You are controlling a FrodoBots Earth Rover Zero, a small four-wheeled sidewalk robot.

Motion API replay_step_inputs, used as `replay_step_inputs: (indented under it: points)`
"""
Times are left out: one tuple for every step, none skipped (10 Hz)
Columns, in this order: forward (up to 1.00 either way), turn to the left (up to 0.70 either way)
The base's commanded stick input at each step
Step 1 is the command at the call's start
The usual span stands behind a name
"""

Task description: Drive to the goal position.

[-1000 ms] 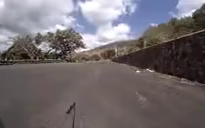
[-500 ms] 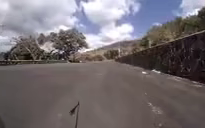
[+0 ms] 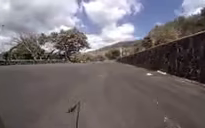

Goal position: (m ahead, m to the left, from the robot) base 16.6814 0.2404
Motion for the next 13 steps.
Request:
replay_step_inputs:
  points:
    - [0.7, 0.02]
    - [0.7, 0.01]
    - [0.7, 0.01]
    - [0.7, 0.02]
    - [0.7, 0.02]
    - [0.7, 0.02]
    - [0.7, 0.02]
    - [0.7, 0.02]
    - [0.7, 0.02]
    - [0.7, 0.02]
    - [0.7, 0.02]
    - [0.7, 0.02]
    - [0.7, 0.02]
